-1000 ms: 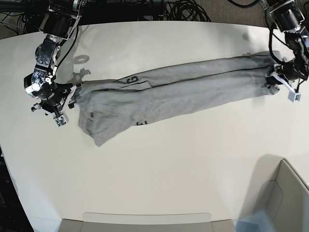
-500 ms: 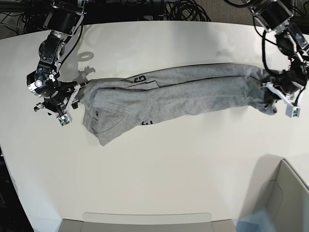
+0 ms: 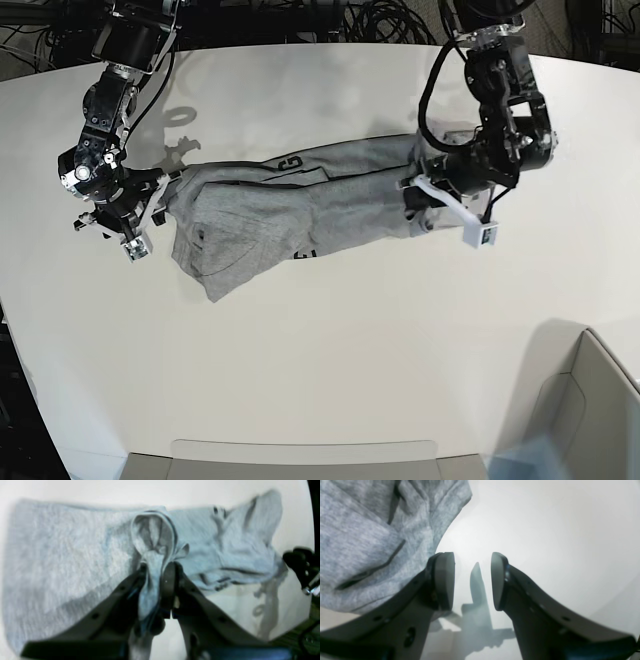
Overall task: Fold the T-shirt properly
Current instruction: 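Grasp the shirt end near the left gripper and push it inward, then fold the held shirt end over toward the right gripper with the left gripper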
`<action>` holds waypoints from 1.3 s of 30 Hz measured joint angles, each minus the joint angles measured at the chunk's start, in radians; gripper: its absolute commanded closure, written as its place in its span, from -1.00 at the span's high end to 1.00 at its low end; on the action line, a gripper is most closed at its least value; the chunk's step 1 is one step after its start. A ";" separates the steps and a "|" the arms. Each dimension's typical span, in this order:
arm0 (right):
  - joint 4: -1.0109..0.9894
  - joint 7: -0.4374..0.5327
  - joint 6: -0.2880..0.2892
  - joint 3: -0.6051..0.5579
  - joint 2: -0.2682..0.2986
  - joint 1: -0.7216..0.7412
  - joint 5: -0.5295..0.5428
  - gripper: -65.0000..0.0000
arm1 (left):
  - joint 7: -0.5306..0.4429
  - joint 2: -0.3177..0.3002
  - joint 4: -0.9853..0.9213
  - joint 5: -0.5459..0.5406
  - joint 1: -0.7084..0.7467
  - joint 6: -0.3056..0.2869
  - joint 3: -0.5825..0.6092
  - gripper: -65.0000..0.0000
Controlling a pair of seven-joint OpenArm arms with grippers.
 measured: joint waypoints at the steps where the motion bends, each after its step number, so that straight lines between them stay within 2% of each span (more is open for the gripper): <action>1: 0.000 -0.001 0.000 0.000 0.000 0.000 -0.002 -0.25 | -0.021 0.000 0.000 -0.002 -0.007 0.026 0.043 -1.00; 4: -0.001 0.000 0.000 0.000 0.000 0.000 0.000 -0.25 | -0.087 0.003 -0.003 -0.020 -0.015 0.114 0.143 -1.00; 8: -0.001 0.000 0.000 0.000 0.000 -0.001 -0.002 -0.25 | -0.165 0.001 -0.116 -0.014 -0.015 0.158 0.190 -1.00; 13: -0.001 0.000 0.000 0.000 0.000 0.000 0.000 -0.25 | -0.270 0.000 -0.227 -0.019 -0.012 0.161 0.206 -1.00; 16: -0.001 -0.001 0.000 0.000 0.003 0.000 -0.001 -0.25 | -0.297 0.000 -0.250 -0.025 -0.012 0.164 0.206 -0.99; 18: -0.001 0.000 0.000 0.000 0.003 0.000 -0.001 -0.25 | -0.330 0.000 -0.244 -0.026 -0.010 0.165 0.206 -0.83; 20: -0.001 0.000 0.000 0.000 0.002 0.000 0.000 -0.25 | -0.381 0.000 -0.208 -0.025 -0.002 0.168 0.203 -0.77; 23: -0.001 0.000 0.000 0.000 0.003 0.000 -0.001 -0.25 | -0.449 0.000 -0.150 -0.026 0.005 0.168 0.199 -0.84; 26: -0.001 0.000 0.000 0.000 0.002 0.000 -0.001 -0.25 | -0.445 0.000 -0.147 -0.025 0.004 0.172 0.200 -1.00; 30: -0.001 0.000 0.000 0.000 0.002 0.000 0.000 -0.25 | -0.445 0.000 -0.154 -0.026 0.003 0.172 0.206 -1.00; 31: -0.001 0.000 0.000 0.000 0.003 0.000 0.000 -0.25 | -0.445 0.000 -0.156 -0.026 0.003 0.171 0.207 -0.98; 33: -0.001 0.000 0.000 0.000 0.003 0.000 0.000 -0.25 | -0.420 0.000 -0.157 -0.025 0.004 0.172 0.207 -0.79; 37: -0.001 0.000 0.000 0.000 0.003 0.000 0.000 -0.25 | -0.294 -0.003 -0.158 -0.019 -0.004 0.171 0.206 -0.27; 39: -0.001 0.000 0.000 0.000 0.002 0.000 0.000 -0.25 | -0.237 -0.003 -0.158 -0.018 -0.020 0.171 0.206 -0.18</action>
